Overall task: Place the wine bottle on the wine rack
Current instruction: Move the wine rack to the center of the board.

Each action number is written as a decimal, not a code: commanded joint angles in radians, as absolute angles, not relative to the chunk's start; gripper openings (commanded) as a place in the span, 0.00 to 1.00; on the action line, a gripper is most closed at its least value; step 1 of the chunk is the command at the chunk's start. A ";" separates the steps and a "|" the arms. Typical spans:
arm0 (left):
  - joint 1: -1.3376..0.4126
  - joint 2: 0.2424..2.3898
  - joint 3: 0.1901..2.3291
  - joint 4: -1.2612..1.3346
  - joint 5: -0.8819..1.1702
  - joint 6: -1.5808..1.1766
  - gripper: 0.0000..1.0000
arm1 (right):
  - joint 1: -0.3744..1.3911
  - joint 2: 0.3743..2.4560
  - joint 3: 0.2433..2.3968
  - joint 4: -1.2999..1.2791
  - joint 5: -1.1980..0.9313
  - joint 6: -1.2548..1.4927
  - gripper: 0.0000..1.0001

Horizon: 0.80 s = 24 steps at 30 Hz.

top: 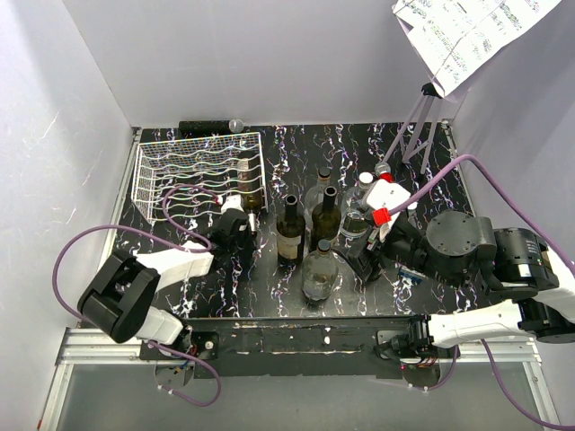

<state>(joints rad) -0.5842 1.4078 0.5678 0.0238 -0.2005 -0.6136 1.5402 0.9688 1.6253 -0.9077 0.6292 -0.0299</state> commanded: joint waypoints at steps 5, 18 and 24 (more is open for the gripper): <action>-0.563 1.425 0.615 0.092 -0.268 -0.621 0.00 | 1.543 0.980 1.663 -0.868 0.641 -0.032 0.91; -0.563 0.961 0.552 -0.233 -0.250 -0.604 0.70 | 1.534 1.011 1.663 -0.920 0.626 0.037 0.94; -0.560 0.781 0.620 -0.321 -0.250 -0.491 0.98 | 1.327 1.100 1.712 -1.063 0.386 0.138 0.95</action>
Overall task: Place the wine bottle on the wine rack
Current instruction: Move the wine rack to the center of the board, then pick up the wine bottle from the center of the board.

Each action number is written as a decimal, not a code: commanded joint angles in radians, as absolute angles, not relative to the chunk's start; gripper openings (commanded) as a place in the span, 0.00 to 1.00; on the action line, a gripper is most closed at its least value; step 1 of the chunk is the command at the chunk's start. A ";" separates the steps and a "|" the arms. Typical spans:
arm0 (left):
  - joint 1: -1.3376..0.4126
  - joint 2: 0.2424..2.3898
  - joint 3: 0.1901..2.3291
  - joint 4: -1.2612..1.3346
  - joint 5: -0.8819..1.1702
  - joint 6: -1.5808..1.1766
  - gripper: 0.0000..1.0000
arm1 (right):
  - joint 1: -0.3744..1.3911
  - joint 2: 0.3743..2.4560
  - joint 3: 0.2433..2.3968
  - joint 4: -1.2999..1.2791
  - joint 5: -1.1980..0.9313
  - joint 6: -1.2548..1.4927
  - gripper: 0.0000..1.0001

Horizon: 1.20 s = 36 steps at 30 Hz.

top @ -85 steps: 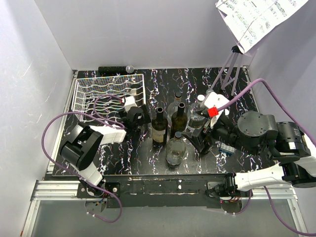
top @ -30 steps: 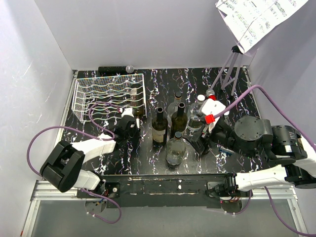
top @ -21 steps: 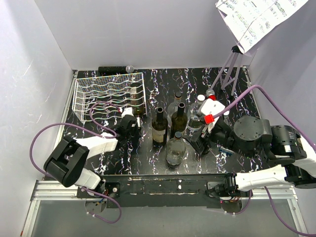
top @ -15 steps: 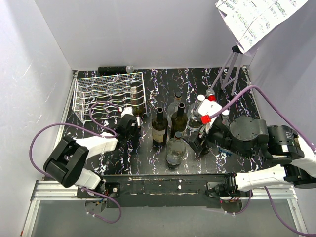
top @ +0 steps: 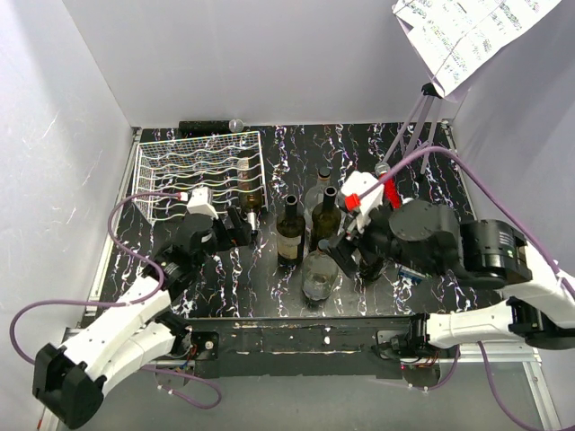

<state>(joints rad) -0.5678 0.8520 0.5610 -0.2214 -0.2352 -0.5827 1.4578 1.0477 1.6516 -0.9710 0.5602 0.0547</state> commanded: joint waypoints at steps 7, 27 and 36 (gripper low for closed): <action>-0.558 0.709 0.742 -0.311 -0.181 -0.353 0.98 | 1.235 1.241 1.778 -1.219 0.285 0.158 0.97; -0.558 0.687 0.870 -0.419 -0.121 -0.388 0.98 | 1.175 1.324 1.600 -1.189 0.144 0.201 0.83; -0.558 0.597 0.836 -0.495 0.041 -0.388 0.98 | 1.163 1.414 1.652 -1.230 0.189 0.232 0.73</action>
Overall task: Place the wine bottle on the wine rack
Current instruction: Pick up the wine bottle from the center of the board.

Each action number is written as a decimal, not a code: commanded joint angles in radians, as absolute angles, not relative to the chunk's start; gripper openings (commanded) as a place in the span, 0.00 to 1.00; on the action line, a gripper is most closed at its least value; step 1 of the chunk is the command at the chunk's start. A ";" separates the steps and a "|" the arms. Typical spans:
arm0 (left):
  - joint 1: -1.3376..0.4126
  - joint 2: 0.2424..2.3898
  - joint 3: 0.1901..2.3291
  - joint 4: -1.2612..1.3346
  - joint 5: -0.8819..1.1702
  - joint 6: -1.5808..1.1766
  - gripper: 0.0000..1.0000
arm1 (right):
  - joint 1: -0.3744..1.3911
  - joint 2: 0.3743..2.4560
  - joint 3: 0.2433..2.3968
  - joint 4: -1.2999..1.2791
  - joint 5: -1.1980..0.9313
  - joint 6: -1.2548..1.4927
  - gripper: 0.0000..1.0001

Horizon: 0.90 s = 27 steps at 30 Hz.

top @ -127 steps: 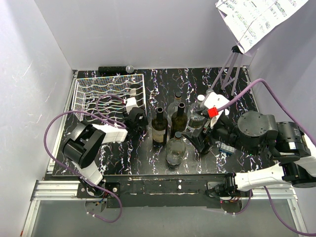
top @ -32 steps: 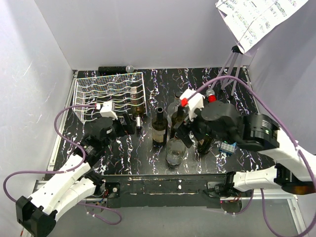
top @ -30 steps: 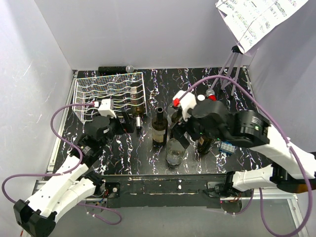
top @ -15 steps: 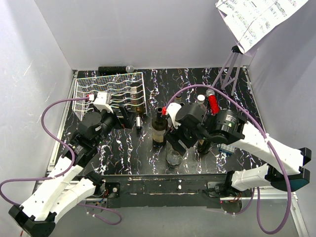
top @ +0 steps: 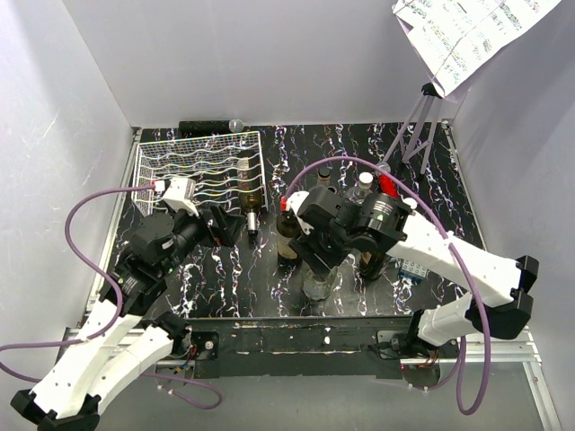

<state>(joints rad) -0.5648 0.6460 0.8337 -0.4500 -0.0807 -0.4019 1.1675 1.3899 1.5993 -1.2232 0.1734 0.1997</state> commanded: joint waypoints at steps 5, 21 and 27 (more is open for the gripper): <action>-0.558 0.581 0.807 -0.548 0.224 -0.324 0.98 | 1.155 1.456 1.680 -1.241 0.244 0.278 0.70; -0.558 0.529 0.690 -0.526 0.405 -0.308 0.98 | 1.129 1.493 1.654 -1.259 0.265 0.370 0.53; -0.558 0.552 0.670 -0.494 0.475 -0.301 0.98 | 1.129 1.496 1.629 -1.256 0.264 0.382 0.53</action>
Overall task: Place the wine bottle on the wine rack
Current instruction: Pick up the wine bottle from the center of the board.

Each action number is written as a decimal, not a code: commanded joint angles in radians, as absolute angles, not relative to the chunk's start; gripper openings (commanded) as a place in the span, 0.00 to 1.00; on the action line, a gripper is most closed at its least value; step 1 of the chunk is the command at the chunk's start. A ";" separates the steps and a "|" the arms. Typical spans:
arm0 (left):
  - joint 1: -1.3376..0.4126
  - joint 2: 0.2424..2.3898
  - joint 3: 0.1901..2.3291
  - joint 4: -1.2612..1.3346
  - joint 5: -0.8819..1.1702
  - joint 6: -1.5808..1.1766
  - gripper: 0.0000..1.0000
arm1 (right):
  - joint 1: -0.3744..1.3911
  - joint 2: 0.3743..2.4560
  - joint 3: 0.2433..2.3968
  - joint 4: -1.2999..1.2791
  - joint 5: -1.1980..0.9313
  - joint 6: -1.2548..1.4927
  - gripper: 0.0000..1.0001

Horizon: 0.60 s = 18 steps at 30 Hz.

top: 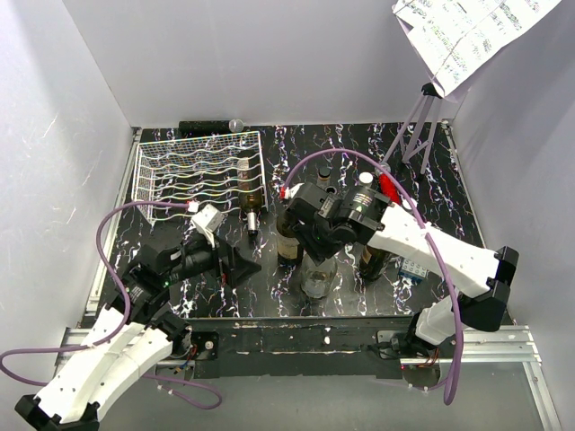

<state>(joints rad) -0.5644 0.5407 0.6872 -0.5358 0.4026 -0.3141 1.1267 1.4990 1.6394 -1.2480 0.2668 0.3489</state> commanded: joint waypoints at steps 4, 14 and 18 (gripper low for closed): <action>-0.560 0.560 0.649 -0.454 0.515 -0.290 0.98 | 1.131 1.491 1.618 -1.249 0.297 0.383 0.51; -0.560 0.627 0.612 -0.335 0.604 -0.264 0.98 | 1.129 1.480 1.637 -1.229 0.313 0.361 0.01; -0.560 0.661 0.612 -0.296 0.647 -0.249 0.98 | 1.131 1.441 1.670 -1.213 0.299 0.328 0.01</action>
<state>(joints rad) -0.5644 0.6399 0.6189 -0.3691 0.5808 -0.2790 1.1271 1.4948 1.6203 -1.2400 0.2790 0.3626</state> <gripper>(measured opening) 0.981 0.423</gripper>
